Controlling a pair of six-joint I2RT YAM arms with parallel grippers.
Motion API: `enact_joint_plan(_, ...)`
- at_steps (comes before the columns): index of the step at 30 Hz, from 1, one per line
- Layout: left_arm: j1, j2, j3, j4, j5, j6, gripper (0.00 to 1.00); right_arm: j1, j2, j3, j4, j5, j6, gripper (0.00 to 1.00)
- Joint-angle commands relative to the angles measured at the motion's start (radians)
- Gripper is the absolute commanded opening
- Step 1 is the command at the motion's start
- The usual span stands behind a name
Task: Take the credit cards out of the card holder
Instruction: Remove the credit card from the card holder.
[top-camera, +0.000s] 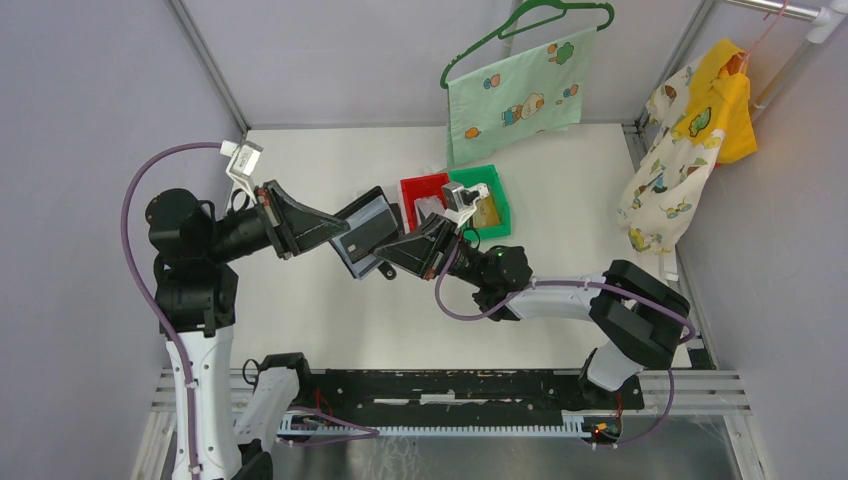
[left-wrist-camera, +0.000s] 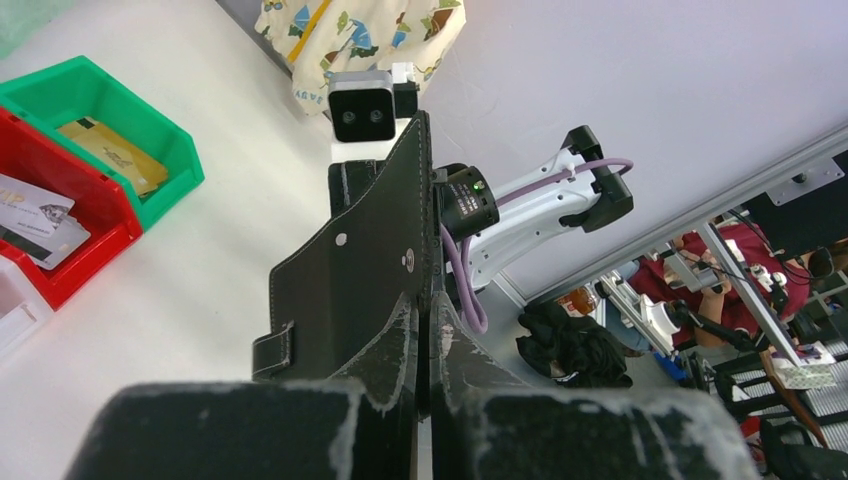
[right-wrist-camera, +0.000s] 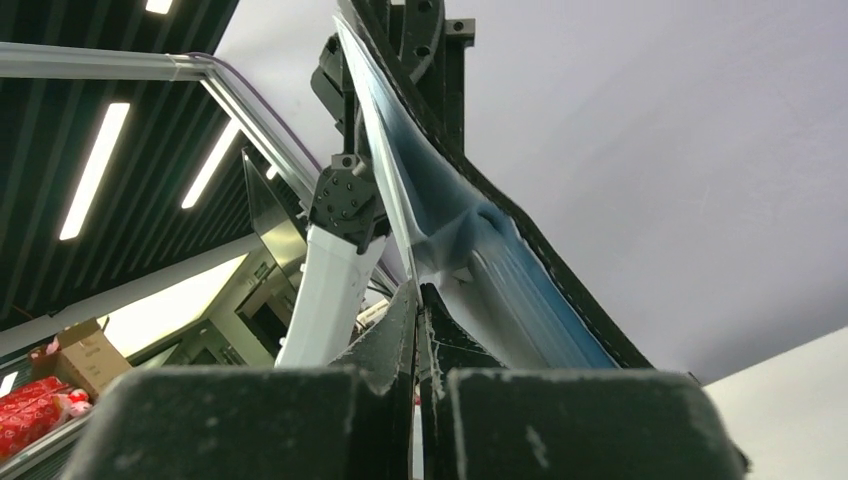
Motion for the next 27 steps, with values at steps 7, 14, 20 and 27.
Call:
enact_joint_plan(7, 0.002, -0.001, 0.041, 0.044, 0.021, -0.046, 0.15, -0.002, 0.003, 0.081, 0.173, 0.017, 0.005, 0.0)
enact_joint_plan(14, 0.003, -0.001, 0.053, 0.045, 0.02, -0.041, 0.09, -0.003, -0.002, 0.078, 0.139, 0.012, -0.009, 0.0)
enact_joint_plan(20, 0.003, 0.017, 0.089, 0.003, 0.003, -0.003, 0.02, 0.0, -0.006, 0.053, 0.154, 0.019, -0.005, 0.04)
enact_joint_plan(27, 0.002, 0.03, 0.095, 0.008, 0.001, -0.028, 0.02, 0.003, 0.013, 0.074, 0.213, 0.035, 0.033, 0.32)
